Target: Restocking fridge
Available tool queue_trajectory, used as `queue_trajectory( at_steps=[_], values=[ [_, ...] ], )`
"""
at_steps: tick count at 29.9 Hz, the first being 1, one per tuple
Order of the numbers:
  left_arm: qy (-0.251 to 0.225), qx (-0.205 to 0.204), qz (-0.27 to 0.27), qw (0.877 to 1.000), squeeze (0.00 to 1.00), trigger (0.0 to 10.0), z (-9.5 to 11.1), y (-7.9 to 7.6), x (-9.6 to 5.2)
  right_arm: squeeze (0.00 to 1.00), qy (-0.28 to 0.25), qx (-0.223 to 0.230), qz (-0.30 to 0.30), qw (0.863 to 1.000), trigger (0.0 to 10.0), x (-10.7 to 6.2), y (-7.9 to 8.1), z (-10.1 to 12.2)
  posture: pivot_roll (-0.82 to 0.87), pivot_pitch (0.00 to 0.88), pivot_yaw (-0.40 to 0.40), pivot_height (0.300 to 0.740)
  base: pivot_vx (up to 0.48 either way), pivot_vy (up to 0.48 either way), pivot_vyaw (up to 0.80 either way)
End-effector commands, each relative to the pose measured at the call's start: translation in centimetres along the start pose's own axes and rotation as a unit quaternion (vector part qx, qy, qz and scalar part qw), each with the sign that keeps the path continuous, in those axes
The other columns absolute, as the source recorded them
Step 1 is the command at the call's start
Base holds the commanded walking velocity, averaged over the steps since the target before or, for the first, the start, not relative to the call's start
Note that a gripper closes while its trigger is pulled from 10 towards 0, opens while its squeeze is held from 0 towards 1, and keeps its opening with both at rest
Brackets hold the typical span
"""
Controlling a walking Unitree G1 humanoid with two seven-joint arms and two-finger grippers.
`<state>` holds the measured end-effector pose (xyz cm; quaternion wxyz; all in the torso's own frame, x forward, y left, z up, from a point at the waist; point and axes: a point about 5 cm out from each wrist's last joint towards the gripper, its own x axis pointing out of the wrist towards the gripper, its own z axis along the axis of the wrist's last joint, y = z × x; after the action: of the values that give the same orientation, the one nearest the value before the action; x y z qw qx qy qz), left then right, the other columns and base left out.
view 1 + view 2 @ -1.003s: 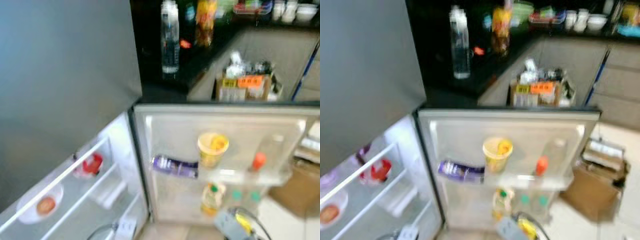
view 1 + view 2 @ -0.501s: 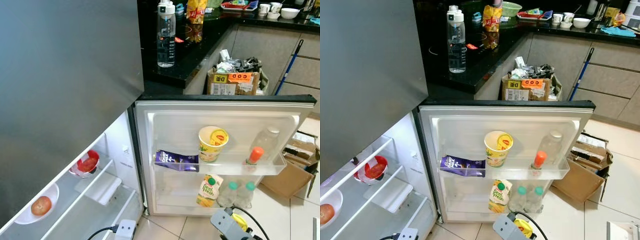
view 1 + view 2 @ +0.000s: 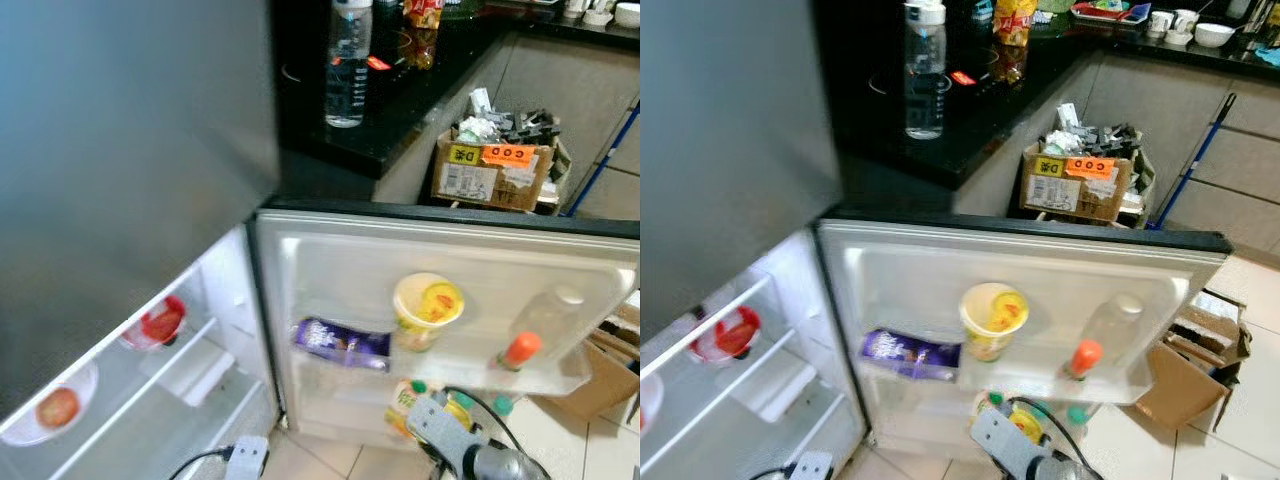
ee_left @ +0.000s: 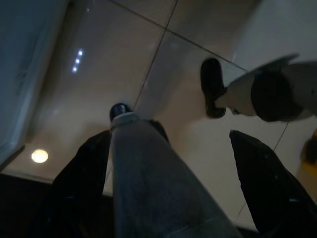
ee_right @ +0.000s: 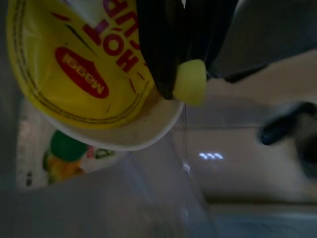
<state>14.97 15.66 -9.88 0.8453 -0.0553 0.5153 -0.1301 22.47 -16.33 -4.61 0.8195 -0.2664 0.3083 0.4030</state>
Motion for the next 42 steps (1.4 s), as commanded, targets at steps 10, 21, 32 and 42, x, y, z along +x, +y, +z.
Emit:
queue_trajectory(
  at_steps=[10, 21, 32, 42],
  values=[
    [0.002, -0.008, 0.007, 1.000, 0.00, 10.0, -0.3, 0.3, -0.1, 0.00, -0.101, -0.052, 0.166, 0.979, 10.0, -0.4, 0.7, 3.8, -0.14, 0.000, -0.004, 0.740, 0.000, 0.000, 0.00],
    [0.006, -0.013, 0.013, 1.000, 0.00, 10.0, -0.5, 0.1, 0.0, 0.00, -0.029, -0.041, 0.201, 0.978, 10.0, -0.9, 1.4, 1.3, -0.14, 0.000, -0.006, 0.740, 0.000, 0.000, 0.00],
    [0.005, -0.015, 0.018, 1.000, 0.00, 10.0, -0.2, 0.2, 0.0, 0.00, -0.029, -0.030, 0.203, 0.978, 10.0, -1.3, 1.4, 1.4, -0.15, 0.000, -0.002, 0.740, 0.000, 0.000, 0.00],
    [0.007, -0.017, 0.018, 1.000, 0.00, 10.0, -0.4, 0.0, 0.0, 0.00, 0.145, 0.112, 0.056, 0.981, 10.0, -2.7, 2.0, -6.2, -0.15, 0.000, -0.008, 0.740, 0.000, 0.000, 0.00]
  ],
)
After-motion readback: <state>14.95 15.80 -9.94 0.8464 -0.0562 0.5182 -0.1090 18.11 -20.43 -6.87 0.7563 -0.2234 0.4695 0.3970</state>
